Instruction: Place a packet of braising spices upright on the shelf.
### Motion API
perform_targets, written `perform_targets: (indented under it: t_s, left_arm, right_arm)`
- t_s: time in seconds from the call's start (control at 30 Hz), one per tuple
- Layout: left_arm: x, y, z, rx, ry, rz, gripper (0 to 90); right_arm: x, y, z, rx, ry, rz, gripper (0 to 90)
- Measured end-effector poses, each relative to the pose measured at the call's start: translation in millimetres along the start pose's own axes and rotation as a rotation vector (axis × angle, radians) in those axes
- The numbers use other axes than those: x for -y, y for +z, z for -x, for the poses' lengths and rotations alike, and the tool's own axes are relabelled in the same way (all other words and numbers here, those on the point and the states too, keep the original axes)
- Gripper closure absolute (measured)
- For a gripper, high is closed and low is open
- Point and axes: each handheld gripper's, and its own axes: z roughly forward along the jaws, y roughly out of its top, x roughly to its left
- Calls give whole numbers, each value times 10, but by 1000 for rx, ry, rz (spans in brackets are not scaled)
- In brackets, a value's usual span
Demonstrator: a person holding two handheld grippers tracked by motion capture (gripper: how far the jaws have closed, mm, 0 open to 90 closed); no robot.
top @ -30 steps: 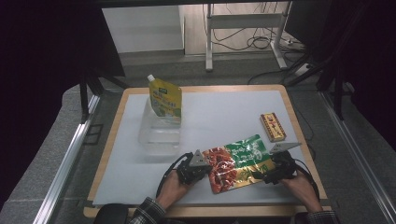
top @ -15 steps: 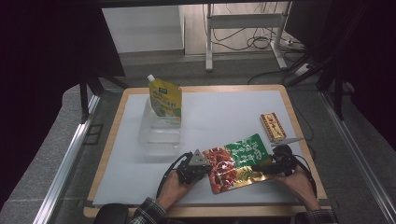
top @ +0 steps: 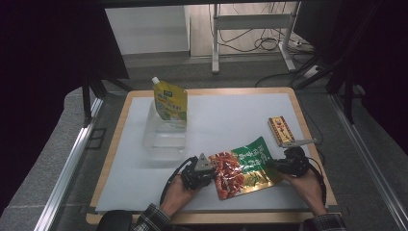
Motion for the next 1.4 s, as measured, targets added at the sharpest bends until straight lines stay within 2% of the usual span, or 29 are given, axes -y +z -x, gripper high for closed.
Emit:
perform_targets:
  t_s: [0.07, 0.3, 0.4, 0.6, 0.67, 0.8, 0.87, 1.0, 1.2, 1.3, 1.4]
  left_arm:
    - [-11, -47, -2, -2, -1, 16, 761]
    - [28, -209, -32, 15, -34, 49, 646]
    - [71, -267, -26, 6, -25, 54, 517]
    - [132, -404, -13, -25, -25, 79, 332]
    - [153, -442, -19, -37, -42, 83, 248]
    - [200, -501, -32, -41, -63, 93, 145]
    - [224, -522, -27, -58, -71, 88, 74]
    - [273, -566, -7, -95, -70, 73, 42]
    - [327, -648, 11, -104, -54, 101, 27]
    - [341, -641, 15, -119, -32, 89, 20]
    - [340, -624, 33, -127, -28, 91, 18]
  right_arm:
    - [-8, -11, -9, -6, -2, 2, 882]
    - [-53, -36, -113, 47, -69, -1, 891]
    - [-68, -53, -134, 56, -81, 7, 892]
    - [-119, -116, -150, 43, -78, 25, 893]
    - [-139, -142, -158, 36, -70, 37, 893]
    - [-194, -215, -166, 10, -58, 66, 894]
    - [-232, -250, -175, -3, -61, 73, 894]
    - [-325, -311, -230, -16, -82, 95, 894]
    - [-476, -374, -330, -28, -124, 111, 894]
    - [-563, -398, -380, -43, -140, 112, 894]
    - [-651, -422, -452, -51, -170, 114, 894]
